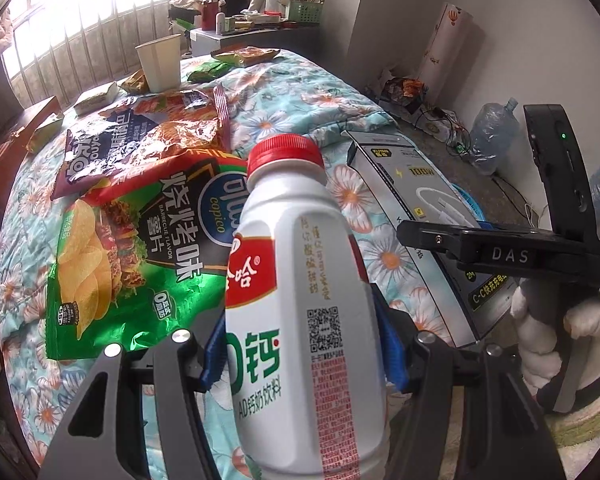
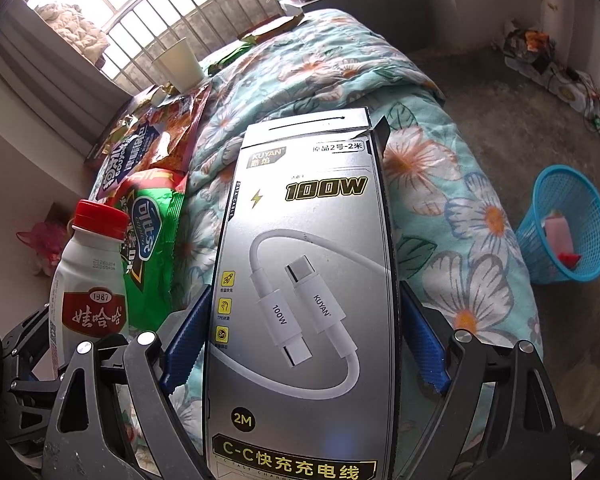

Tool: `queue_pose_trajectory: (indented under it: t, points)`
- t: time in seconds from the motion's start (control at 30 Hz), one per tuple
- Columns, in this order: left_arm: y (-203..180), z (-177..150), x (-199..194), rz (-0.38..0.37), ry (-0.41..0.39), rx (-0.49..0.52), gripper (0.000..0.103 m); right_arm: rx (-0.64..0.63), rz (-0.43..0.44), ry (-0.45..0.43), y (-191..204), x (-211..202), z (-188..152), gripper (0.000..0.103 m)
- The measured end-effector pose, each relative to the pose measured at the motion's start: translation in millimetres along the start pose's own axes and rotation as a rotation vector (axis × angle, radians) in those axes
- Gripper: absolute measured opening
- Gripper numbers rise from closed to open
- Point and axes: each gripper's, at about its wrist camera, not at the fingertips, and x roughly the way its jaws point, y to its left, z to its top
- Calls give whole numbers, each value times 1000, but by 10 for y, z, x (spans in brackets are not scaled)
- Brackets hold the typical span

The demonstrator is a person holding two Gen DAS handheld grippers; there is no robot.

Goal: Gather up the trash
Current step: 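Lift the AD bottle with the left gripper while the right gripper holds the cable box, then carry bottle and box over the blue wastebasket and open both grippers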

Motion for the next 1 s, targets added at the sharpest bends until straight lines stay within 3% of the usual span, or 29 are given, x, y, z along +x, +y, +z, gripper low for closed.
queue_pose_trajectory:
  t: [0.53, 0.77, 1.0]
  points:
    - [-147, 42, -62, 20, -21, 40, 60, 16, 40, -29, -100, -130, 17, 83]
    - [-418, 279, -45, -65, -47, 130, 60, 96, 79, -103, -344, -446, 62, 83]
    - [-1021, 778, 223, -221, -18, 259, 60, 303, 71, -249, -1149, -988, 0, 83]
